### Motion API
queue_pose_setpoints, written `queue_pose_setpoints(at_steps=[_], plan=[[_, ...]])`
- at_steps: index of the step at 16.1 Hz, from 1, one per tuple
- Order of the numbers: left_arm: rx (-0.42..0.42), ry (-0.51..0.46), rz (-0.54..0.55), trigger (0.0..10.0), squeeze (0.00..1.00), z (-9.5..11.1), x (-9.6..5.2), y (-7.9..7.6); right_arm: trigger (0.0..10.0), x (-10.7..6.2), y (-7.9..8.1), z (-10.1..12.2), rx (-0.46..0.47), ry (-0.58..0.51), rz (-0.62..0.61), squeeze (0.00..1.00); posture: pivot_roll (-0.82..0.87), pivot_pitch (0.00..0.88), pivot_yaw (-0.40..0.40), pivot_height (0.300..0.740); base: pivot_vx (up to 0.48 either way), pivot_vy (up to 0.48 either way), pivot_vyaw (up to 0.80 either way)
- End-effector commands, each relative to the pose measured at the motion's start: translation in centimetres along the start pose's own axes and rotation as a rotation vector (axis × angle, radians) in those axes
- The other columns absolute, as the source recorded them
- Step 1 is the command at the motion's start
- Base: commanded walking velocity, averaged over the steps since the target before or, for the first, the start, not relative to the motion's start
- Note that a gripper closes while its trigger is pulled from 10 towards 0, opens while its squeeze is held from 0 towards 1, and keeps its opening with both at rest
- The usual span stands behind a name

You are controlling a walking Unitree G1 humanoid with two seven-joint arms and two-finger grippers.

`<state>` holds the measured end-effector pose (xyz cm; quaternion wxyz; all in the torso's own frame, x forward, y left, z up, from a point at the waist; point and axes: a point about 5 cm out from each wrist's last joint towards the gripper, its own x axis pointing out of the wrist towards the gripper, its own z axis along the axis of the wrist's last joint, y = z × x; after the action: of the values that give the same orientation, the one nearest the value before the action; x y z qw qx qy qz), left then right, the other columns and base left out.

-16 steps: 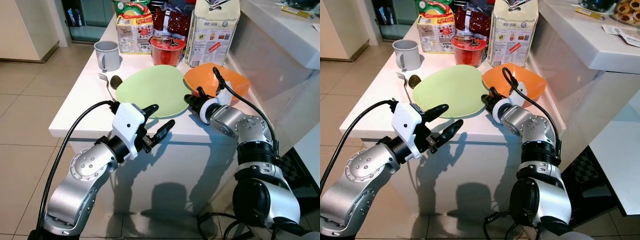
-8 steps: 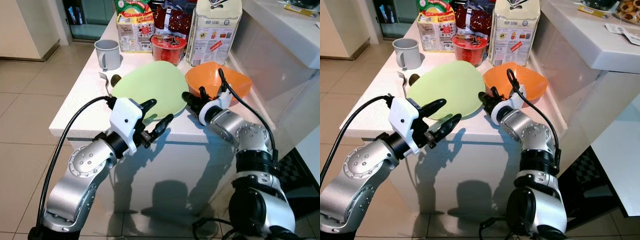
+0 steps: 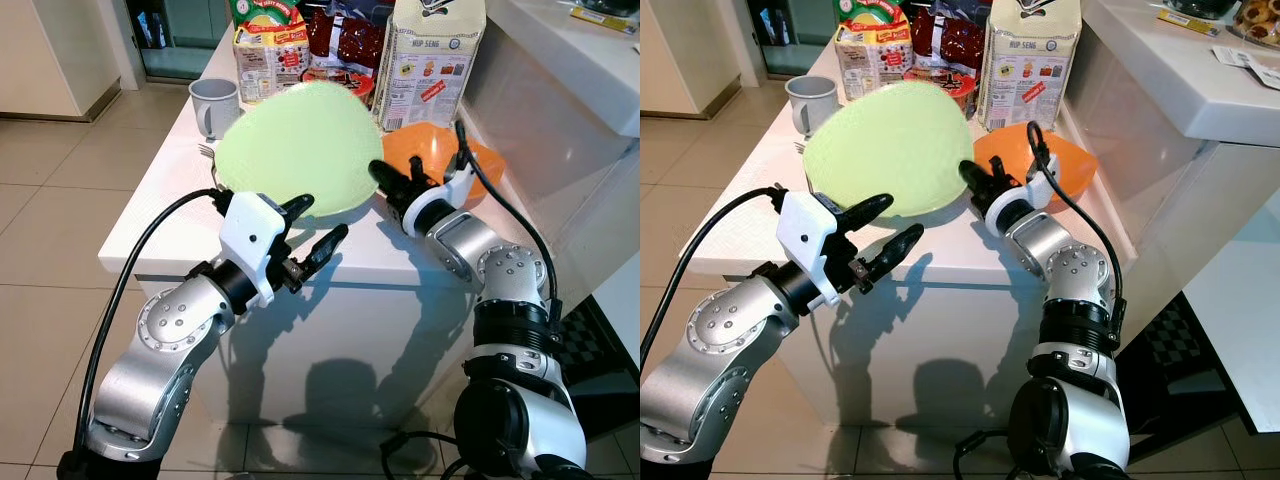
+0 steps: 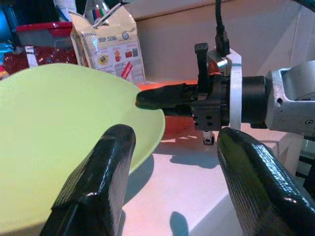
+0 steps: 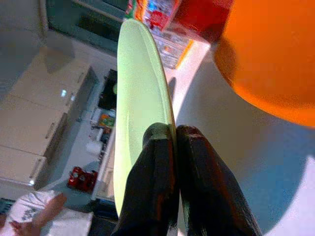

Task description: Setting the table

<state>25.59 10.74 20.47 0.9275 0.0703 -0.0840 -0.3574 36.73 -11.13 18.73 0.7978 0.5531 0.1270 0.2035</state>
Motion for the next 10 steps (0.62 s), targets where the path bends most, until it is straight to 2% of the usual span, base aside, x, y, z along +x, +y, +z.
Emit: queue_pose_setpoints(at_steps=[1,4,5,8,9,10], plan=[[0.012,-0.058,0.047,10.0,0.0,1.1,0.1,0.7,0.0,-0.3,1.7,1.4,-0.002,-0.073,0.105,0.0,0.03,0.0,-0.038,0.74,0.0,0.0,0.0],[0.0,-0.123,0.138,10.0,0.0,2.2,0.3,1.9,0.0,-0.8,2.8,2.2,-0.025,-0.106,0.145,0.0,0.03,0.0,-0.038,0.74,0.0,0.0,0.0],[-0.017,-0.167,0.177,10.0,0.0,3.0,0.3,2.5,0.0,-1.5,3.3,2.8,-0.059,-0.135,0.164,0.0,0.04,0.0,-0.041,0.74,0.0,0.0,0.0],[-0.072,-0.261,0.167,10.0,0.0,4.7,0.3,2.6,0.0,-3.4,3.9,4.3,-0.112,-0.198,0.199,0.0,0.03,0.0,-0.025,0.74,0.0,0.0,0.0],[-0.082,-0.294,0.154,10.0,0.0,5.6,0.0,2.6,0.0,-4.6,4.2,4.6,-0.169,-0.21,0.209,0.0,0.03,0.0,-0.023,0.74,0.0,0.0,0.0],[-0.06,-0.302,0.199,10.0,0.0,6.0,-0.5,3.4,0.0,-5.7,4.7,4.8,-0.241,-0.227,0.227,0.0,0.03,0.0,-0.022,0.74,0.0,0.0,0.0]])
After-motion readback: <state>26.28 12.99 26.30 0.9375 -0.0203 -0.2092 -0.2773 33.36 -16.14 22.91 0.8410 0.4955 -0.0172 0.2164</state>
